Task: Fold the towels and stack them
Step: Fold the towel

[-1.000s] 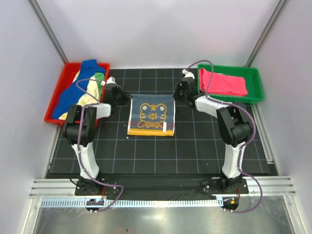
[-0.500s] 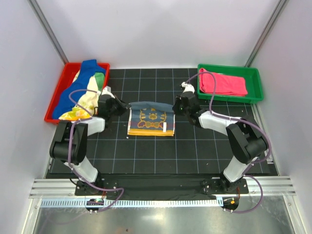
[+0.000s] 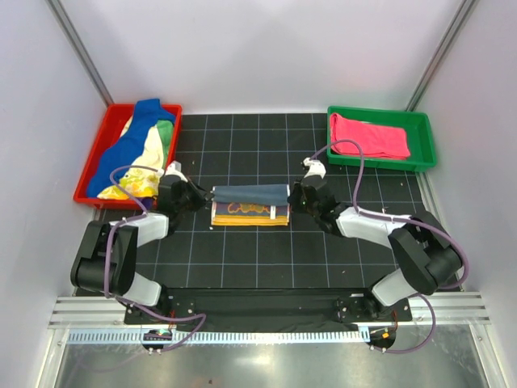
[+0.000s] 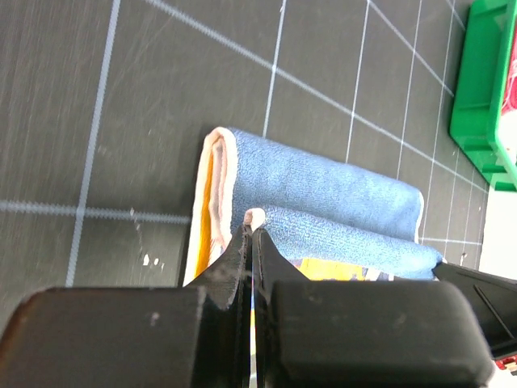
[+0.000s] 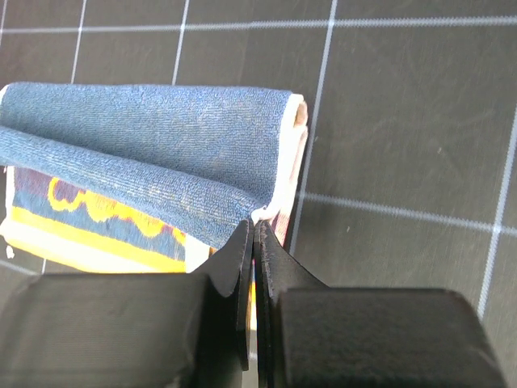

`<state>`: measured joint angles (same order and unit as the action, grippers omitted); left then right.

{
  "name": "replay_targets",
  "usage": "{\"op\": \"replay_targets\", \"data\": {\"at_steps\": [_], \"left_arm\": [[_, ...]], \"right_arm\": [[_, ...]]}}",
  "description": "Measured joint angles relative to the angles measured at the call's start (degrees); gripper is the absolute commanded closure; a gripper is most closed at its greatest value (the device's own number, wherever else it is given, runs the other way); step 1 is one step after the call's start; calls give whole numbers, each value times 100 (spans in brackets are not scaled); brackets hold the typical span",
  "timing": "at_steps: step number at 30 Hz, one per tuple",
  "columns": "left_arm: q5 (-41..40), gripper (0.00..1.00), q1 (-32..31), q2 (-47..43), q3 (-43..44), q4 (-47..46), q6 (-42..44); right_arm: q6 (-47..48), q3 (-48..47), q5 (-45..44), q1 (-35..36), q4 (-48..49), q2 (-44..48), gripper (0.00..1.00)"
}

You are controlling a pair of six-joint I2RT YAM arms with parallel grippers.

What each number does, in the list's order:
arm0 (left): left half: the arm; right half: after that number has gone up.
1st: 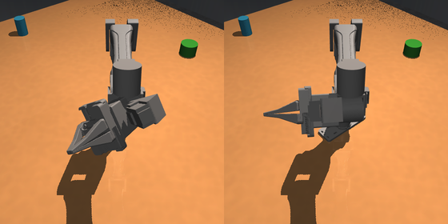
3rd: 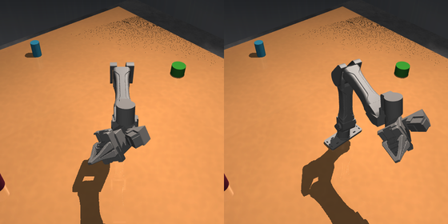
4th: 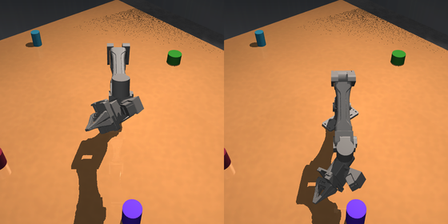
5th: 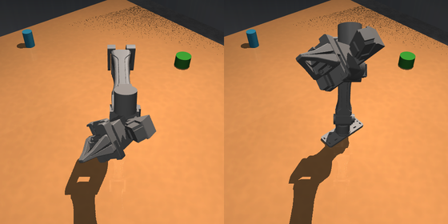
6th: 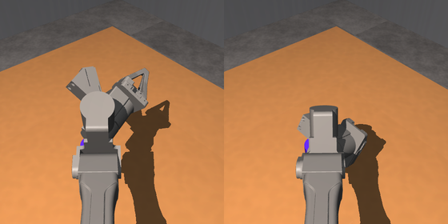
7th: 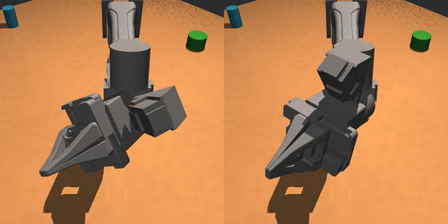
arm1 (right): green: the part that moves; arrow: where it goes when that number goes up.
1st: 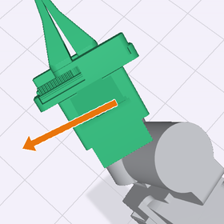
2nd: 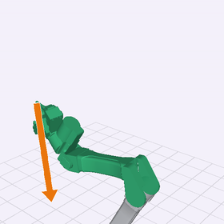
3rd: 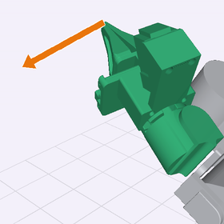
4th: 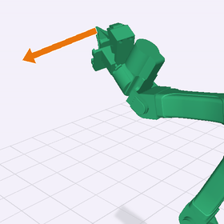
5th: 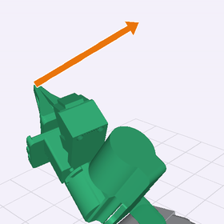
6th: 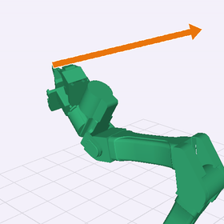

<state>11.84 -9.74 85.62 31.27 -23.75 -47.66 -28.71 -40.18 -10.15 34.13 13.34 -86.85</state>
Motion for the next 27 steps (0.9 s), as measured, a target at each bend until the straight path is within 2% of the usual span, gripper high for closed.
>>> {"op": "replay_targets", "data": {"at_steps": [9,27], "left_arm": [[2,100,0,-463,-282,138,11],[111,100,-72,-949,-881,144,9]], "right_arm": [[-142,267,-129,223,42,363,99],[-297,564,-323,391,98,415,99]]}}
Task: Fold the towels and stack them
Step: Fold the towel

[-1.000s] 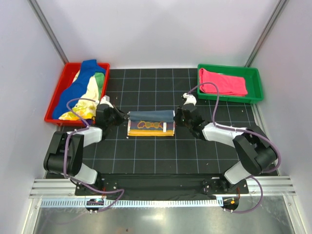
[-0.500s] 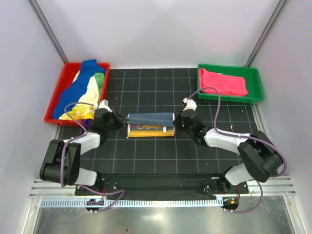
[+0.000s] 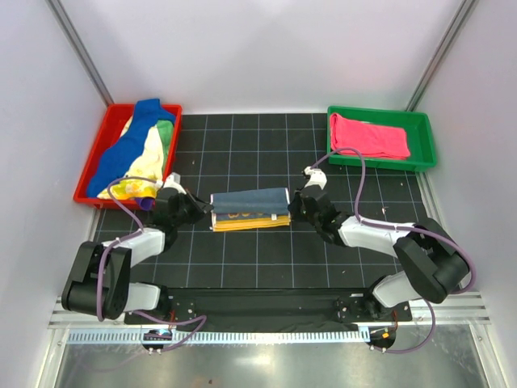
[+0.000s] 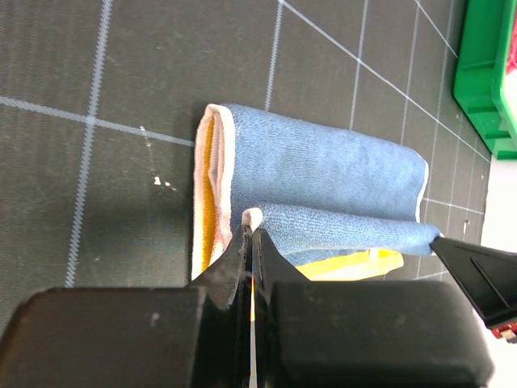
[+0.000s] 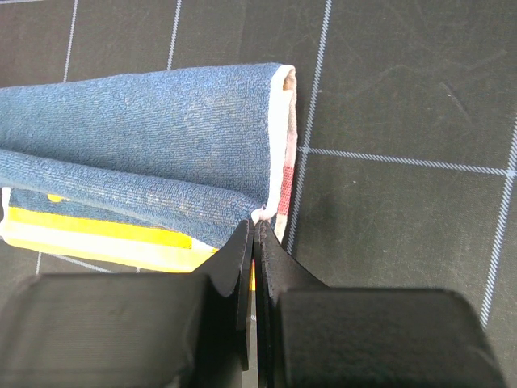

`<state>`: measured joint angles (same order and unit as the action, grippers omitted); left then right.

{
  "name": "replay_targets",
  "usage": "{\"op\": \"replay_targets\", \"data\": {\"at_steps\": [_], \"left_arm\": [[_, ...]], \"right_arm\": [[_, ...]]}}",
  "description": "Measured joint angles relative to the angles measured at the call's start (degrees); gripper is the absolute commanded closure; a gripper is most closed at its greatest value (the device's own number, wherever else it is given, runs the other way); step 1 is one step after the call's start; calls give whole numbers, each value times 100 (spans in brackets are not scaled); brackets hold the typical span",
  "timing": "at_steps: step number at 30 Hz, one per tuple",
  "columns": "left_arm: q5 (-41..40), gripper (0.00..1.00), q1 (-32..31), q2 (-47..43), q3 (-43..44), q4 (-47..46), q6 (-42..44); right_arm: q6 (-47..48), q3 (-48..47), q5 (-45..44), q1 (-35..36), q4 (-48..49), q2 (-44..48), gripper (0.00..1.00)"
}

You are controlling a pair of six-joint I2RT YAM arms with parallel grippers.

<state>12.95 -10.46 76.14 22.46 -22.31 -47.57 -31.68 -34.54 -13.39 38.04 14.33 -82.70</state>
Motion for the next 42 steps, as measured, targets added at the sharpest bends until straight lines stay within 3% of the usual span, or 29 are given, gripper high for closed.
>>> {"op": "replay_targets", "data": {"at_steps": [18,27,31,36,42], "left_arm": [[157,100,-68,-422,-83,186,13],[157,97,-140,-138,-334,234,-114],[153,87,-153,-85,-363,236,-166],[107,76,-153,-243,-358,426,-160],[-199,72,-153,-1110,-63,1464,0]], "right_arm": [[-13,57,-166,0,-17,251,99],[-160,345,-44,24,160,52,98],[-170,361,-15,39,173,17,87],[-155,361,-22,48,50,57,66],[-138,240,-164,48,-634,590,61]]}}
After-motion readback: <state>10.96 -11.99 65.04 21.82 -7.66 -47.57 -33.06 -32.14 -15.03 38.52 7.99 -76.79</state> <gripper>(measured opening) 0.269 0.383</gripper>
